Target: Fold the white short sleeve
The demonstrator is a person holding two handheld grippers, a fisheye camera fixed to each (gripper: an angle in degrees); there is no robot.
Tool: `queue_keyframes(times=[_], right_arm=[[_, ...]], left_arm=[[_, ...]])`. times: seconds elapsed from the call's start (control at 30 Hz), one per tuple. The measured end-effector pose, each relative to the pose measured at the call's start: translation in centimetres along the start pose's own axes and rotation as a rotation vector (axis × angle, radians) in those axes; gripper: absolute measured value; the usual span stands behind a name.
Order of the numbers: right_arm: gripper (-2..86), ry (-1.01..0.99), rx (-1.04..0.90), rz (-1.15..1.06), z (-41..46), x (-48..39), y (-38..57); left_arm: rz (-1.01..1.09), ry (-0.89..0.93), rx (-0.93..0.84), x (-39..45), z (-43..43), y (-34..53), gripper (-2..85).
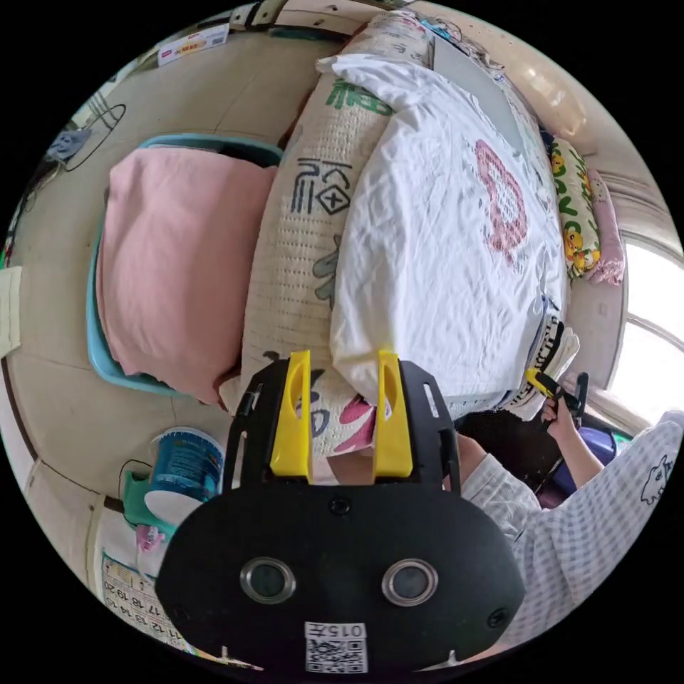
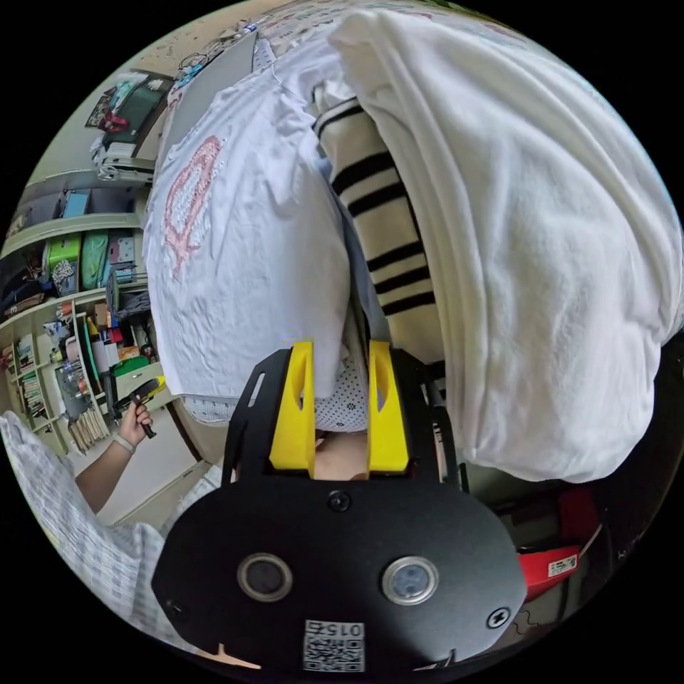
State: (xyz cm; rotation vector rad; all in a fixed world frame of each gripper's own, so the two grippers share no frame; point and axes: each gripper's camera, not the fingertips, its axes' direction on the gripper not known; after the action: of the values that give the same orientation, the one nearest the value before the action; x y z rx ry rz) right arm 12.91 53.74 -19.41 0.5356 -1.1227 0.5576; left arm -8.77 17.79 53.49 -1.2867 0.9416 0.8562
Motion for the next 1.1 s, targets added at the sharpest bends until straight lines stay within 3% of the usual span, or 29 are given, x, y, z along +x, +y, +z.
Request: queue_keyframes(times=[0.23,0.33,0.47,0.63,0.8,0.93,1.1], right_arm=[[2.3,-0.148,-0.05,-0.056,3.1,6.1,-2.7],[0.7,-0.106,-0.05,-0.072,2.6,7.9,-3.2],[0.0,-0.08,-0.028,-0.043,0.6,10.9,-3.3],[0.5,-0.018,-0.026,-0.006,0.7,14.8,-3.9],[5.5,-0.029,-0.047,0.016,4.9,18.8,-5.9],[7.0,-0.118,-0.047,-0.018,8.3,20.0,-7.5],[7.0,-0.087,-0.04,-0.036,11.6,20.9,-8.6]], left_arm=[[0.038,0.007,0.02,-1.9,3.4,2.6,9.2],[0.059,0.102,0.005,-3.0,4.3,3.7,1.7],[0.0,0.124,0.1,-4.9,3.7,6.2,0.0],[-0.06,0.094,0.161,-6.9,3.6,9.0,0.3],[-0.146,0.069,0.143,-9.8,6.0,9.6,7.7],[-0.117,0.248,0.103,-10.2,9.1,7.8,9.3],[-0.024,0.091,0.027,-7.4,10.7,6.5,9.2]])
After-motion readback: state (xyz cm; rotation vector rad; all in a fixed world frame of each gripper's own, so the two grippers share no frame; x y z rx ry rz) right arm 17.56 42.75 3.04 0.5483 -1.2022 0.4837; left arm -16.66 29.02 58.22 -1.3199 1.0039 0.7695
